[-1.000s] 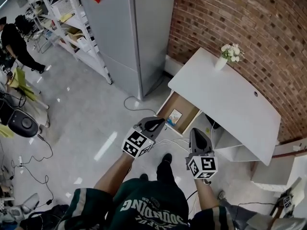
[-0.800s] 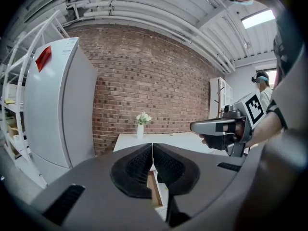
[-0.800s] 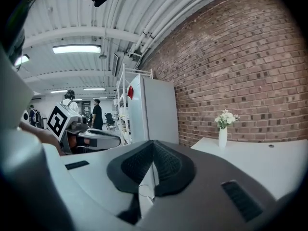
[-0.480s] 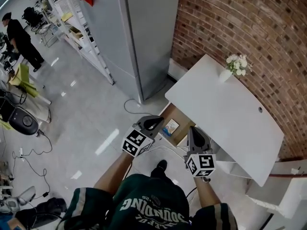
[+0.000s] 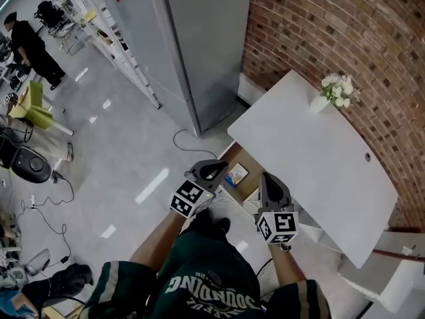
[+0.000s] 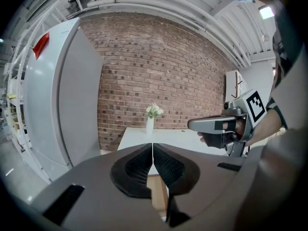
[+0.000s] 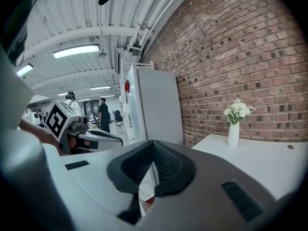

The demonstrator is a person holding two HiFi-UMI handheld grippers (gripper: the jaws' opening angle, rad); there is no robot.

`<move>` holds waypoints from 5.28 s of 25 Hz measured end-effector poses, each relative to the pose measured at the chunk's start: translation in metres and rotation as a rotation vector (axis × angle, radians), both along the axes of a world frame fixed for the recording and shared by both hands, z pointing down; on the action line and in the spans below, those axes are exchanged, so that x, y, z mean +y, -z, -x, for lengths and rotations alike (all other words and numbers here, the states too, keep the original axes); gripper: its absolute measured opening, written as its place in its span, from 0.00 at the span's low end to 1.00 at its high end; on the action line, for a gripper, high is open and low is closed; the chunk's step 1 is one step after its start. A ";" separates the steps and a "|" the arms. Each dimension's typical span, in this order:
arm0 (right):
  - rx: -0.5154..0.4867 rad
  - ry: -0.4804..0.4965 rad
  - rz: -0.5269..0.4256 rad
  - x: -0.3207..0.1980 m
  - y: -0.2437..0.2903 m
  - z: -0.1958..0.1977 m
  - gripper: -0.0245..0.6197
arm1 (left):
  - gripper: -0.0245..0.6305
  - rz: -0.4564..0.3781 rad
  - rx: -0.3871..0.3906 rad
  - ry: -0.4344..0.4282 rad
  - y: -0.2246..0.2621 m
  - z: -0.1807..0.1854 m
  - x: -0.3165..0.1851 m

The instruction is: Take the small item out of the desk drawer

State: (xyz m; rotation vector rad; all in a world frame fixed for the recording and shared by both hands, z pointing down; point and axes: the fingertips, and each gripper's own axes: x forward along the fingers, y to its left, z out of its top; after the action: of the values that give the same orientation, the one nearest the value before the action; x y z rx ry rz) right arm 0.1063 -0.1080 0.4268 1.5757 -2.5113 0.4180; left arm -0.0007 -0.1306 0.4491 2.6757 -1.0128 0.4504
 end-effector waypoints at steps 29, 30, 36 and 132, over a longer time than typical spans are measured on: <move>0.016 -0.110 0.120 -0.025 -0.086 -0.015 0.08 | 0.07 0.146 -0.046 -0.043 -0.119 -0.023 -0.032; 0.011 -0.118 0.121 -0.026 -0.089 -0.016 0.08 | 0.07 0.149 -0.051 -0.045 -0.127 -0.024 -0.034; 0.010 -0.142 0.152 -0.020 -0.113 -0.016 0.08 | 0.07 0.202 -0.080 -0.048 -0.173 -0.024 -0.033; 0.010 -0.186 0.333 0.038 -0.178 -0.025 0.08 | 0.69 0.353 -0.490 0.028 -0.331 -0.047 -0.037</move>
State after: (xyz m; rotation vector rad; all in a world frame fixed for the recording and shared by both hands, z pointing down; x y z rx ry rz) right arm 0.1312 -0.0698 0.6053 1.6685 -2.1526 0.8023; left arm 0.0464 -0.1680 0.7801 2.2771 -0.9718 1.1980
